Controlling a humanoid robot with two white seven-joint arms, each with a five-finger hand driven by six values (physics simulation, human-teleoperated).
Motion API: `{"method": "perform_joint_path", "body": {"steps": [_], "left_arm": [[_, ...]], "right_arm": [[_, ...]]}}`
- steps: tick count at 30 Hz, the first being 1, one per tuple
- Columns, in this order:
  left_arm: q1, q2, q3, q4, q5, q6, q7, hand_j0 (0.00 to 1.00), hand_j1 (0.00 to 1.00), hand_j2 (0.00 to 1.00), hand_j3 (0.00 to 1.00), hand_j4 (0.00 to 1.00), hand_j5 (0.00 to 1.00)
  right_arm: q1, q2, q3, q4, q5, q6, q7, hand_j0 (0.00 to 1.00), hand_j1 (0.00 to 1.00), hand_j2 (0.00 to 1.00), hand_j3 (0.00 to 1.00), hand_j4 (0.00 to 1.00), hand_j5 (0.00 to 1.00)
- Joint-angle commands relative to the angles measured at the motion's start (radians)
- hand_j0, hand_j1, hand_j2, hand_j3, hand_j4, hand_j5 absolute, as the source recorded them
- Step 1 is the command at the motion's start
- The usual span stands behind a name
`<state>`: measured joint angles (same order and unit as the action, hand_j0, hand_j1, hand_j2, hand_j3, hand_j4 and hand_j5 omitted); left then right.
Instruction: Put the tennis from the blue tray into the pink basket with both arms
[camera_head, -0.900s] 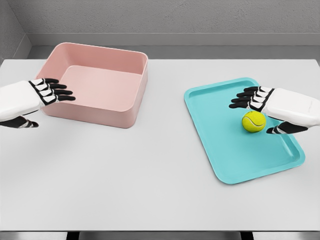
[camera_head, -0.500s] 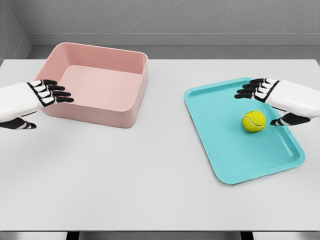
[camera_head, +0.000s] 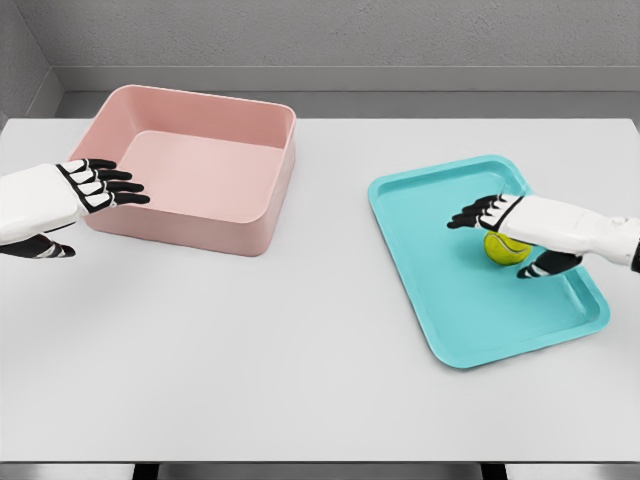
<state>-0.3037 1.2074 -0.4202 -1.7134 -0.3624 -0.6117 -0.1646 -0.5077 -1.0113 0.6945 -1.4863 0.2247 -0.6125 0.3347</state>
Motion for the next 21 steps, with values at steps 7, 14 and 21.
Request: {"method": "perform_joint_path", "body": {"steps": [7,14,21], "left_arm": [[0.002,-0.002,-0.002,-0.002,0.006,0.001,0.001,1.0,1.0,1.0,1.0,1.0,1.0],[0.002,-0.002,-0.002,-0.003,0.006,0.001,0.001,1.0,1.0,1.0,1.0,1.0,1.0],[0.002,-0.003,0.0,-0.011,0.006,0.001,0.001,1.0,1.0,1.0,1.0,1.0,1.0]], "right_arm": [[-0.023,0.065,0.019,0.112,0.001,0.002,0.038,1.0,1.0,1.0,1.0,1.0,1.0],[-0.038,0.102,0.019,0.178,0.032,0.002,0.04,1.0,1.0,1.0,1.0,1.0,1.0],[-0.052,0.128,0.019,0.233,0.044,0.002,0.041,1.0,1.0,1.0,1.0,1.0,1.0]]}}
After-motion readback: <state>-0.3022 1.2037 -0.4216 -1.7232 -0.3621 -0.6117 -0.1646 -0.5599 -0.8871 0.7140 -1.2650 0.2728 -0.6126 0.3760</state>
